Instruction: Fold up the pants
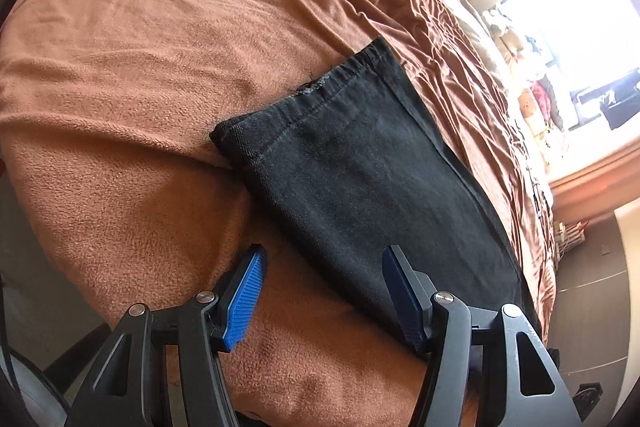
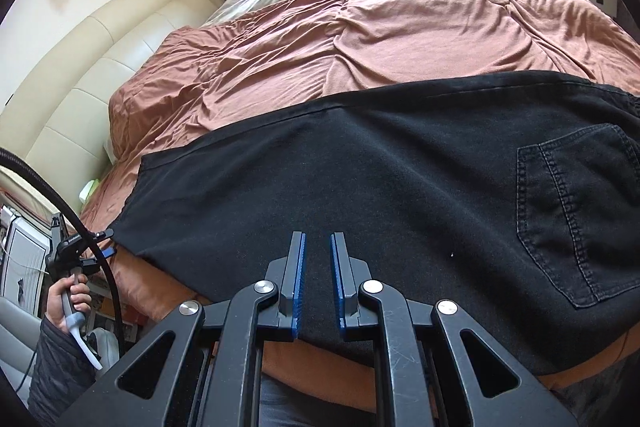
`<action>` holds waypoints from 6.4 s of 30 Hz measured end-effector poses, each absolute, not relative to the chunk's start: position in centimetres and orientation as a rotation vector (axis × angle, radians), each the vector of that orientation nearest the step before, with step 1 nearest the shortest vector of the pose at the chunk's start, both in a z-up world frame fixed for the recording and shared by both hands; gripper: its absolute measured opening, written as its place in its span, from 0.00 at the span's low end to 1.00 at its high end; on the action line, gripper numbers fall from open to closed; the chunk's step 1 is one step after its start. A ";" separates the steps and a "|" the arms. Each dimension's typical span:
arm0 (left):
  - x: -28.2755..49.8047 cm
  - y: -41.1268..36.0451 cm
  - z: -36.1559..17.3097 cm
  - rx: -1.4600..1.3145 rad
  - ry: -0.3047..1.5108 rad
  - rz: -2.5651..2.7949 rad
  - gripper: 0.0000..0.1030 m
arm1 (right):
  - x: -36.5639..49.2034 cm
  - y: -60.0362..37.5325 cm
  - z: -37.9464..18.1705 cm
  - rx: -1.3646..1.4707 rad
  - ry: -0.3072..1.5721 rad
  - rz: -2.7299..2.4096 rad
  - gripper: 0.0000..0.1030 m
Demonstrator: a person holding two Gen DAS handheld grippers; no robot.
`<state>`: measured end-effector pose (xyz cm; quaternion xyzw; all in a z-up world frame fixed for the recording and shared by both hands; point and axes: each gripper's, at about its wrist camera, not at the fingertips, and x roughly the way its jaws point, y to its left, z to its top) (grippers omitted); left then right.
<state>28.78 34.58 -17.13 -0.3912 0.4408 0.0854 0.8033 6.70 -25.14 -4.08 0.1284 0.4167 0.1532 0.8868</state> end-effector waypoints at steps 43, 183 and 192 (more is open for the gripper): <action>31.6 39.2 -18.3 -0.921 0.839 0.212 0.06 | 14.5 -17.8 -10.5 0.213 1.111 0.411 0.09; 42.1 -20.6 12.6 -0.508 0.812 -0.689 0.05 | -7.2 -51.6 -7.3 0.740 0.736 0.181 0.09; 43.0 -25.0 6.6 -0.467 0.934 -0.735 0.05 | -10.0 -54.6 -8.5 0.787 0.722 0.117 0.09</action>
